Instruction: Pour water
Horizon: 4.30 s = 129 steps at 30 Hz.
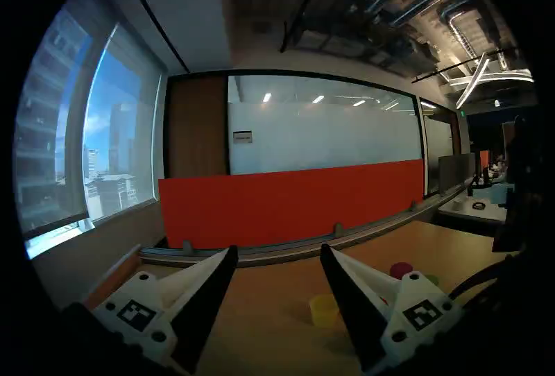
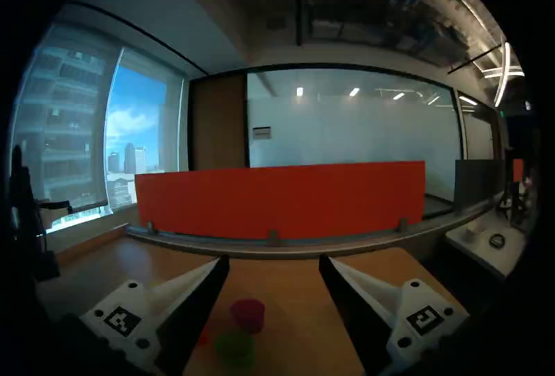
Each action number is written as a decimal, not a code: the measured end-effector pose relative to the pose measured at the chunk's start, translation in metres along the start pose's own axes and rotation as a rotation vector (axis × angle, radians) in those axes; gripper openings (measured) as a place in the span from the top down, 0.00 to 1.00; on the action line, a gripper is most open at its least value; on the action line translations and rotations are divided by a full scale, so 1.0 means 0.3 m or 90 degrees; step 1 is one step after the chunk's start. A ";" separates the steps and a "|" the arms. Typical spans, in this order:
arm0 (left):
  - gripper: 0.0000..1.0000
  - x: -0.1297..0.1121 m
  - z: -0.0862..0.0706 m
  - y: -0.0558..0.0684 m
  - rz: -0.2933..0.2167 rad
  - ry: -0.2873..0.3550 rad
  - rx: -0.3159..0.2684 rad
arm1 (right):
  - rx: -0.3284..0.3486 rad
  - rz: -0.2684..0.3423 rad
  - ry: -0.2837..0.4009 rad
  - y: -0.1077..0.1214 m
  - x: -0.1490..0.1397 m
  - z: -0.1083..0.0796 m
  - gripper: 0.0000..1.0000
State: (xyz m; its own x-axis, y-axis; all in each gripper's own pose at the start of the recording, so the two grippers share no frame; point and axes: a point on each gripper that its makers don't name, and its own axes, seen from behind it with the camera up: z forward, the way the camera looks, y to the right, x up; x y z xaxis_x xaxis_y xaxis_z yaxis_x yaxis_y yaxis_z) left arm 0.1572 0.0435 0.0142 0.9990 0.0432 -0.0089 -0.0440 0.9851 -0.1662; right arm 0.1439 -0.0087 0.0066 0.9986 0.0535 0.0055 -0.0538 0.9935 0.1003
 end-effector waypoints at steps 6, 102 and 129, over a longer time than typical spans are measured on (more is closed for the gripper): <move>0.12 0.027 0.013 0.006 -0.009 -0.016 -0.016 | 0.022 0.015 -0.016 -0.018 0.021 -0.004 0.01; 0.12 -0.288 0.005 0.389 0.025 -0.159 -0.400 | 0.343 -0.149 -0.189 -0.264 -0.252 -0.057 0.00; 0.12 -0.558 0.020 0.426 0.050 -0.239 -0.415 | 0.325 -0.186 -0.255 -0.204 -0.508 -0.016 0.00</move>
State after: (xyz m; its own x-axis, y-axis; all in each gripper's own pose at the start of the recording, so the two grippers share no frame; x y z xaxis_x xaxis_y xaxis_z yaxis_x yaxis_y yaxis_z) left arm -0.0157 0.1633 0.0005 0.9211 0.2777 0.2728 0.0098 0.6840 -0.7294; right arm -0.0049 -0.0770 -0.0052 0.9010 -0.3455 0.2623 0.1244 0.7850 0.6068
